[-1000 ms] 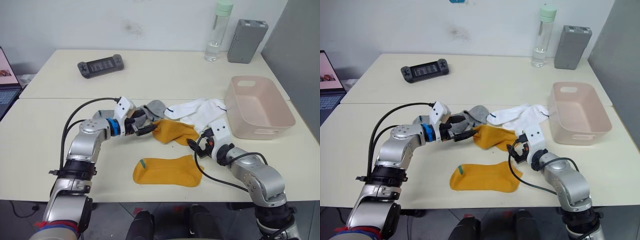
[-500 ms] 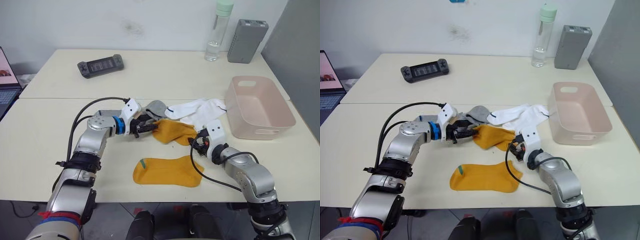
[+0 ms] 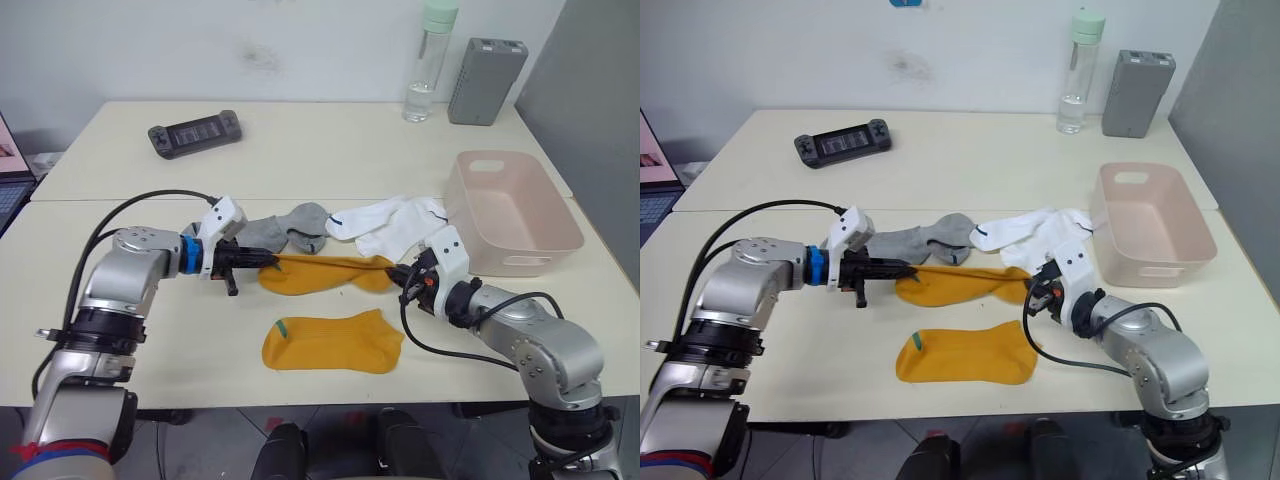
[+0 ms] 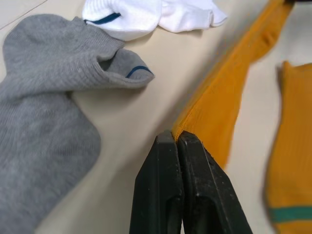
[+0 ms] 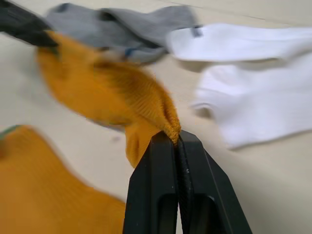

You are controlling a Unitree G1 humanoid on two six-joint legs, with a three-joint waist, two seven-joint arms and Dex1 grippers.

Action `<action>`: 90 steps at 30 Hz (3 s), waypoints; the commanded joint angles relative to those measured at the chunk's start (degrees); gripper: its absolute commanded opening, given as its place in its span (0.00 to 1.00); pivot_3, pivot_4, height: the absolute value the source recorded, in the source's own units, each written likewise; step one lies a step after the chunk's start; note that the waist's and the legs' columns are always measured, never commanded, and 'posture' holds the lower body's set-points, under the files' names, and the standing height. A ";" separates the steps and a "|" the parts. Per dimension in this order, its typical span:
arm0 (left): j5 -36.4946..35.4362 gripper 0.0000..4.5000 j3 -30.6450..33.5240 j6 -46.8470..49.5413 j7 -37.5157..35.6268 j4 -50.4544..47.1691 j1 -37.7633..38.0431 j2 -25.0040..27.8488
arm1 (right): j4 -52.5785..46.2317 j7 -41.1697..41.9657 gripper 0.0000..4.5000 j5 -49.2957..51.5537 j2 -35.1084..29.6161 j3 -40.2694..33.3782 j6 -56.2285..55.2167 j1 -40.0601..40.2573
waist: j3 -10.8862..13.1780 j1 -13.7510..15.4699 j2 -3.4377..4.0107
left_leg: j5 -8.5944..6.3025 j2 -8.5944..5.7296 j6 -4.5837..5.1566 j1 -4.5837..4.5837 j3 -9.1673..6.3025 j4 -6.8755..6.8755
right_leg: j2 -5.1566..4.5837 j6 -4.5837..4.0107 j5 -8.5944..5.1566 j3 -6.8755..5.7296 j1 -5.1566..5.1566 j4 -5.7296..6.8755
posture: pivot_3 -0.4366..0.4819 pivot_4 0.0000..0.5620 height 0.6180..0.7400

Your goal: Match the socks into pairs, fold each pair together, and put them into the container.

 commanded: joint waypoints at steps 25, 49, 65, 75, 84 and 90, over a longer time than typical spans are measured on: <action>3.70 0.27 -4.54 2.87 3.39 11.40 -12.01 -6.59 | 12.11 2.08 0.31 -1.12 -6.05 2.50 -1.79 -7.99 | 0.00 -0.13 0.00 | 0.00 0.00 0.00 -0.10 0.11 0.03 | -0.03 -0.01 0.01 0.07 -0.13 0.01 | 0.48 0.27 1.00; 2.73 0.92 6.34 -13.83 17.41 0.93 5.47 -10.21 | 4.54 -9.41 1.00 -8.08 2.16 1.09 -11.32 5.40 | -0.01 1.34 -0.01 | 0.01 0.01 -0.01 -0.05 0.14 0.05 | -0.08 -0.04 0.05 0.08 -0.10 0.01 | 0.48 0.27 1.00; 6.72 0.15 1.76 -21.42 15.55 10.45 2.80 -13.98 | 10.22 -11.13 0.41 -8.92 7.68 1.97 -12.14 4.54 | -0.05 0.58 -0.02 | 0.01 0.02 -0.01 -0.01 0.17 0.04 | -0.04 -0.05 0.05 0.09 -0.08 0.03 | 0.48 0.27 1.00; 0.30 0.00 5.27 -11.02 12.00 -0.11 6.14 -9.55 | 5.21 -9.27 0.01 -5.68 6.78 -0.41 -8.89 4.27 | -0.05 0.14 -0.01 | 0.01 0.04 -0.01 -0.03 0.13 0.03 | -0.04 -0.05 0.05 0.08 -0.10 0.03 | 0.48 0.27 1.00; -17.43 0.00 12.10 19.11 9.80 -17.88 11.44 -1.04 | -3.20 -5.23 0.01 10.77 6.78 -12.44 7.24 2.45 | -0.04 -0.03 -0.01 | 0.01 0.05 0.00 -0.03 0.06 0.02 | -0.03 -0.04 0.05 0.05 -0.07 0.02 | 0.48 0.27 1.00; -28.42 0.00 17.01 35.12 11.82 -26.38 19.06 2.73 | -6.93 -3.34 0.01 22.95 6.36 -22.89 20.91 0.97 | -0.04 -0.04 0.01 | 0.00 0.08 0.00 0.03 0.08 -0.04 | -0.03 -0.05 0.04 0.06 -0.06 0.01 | 0.48 0.27 1.00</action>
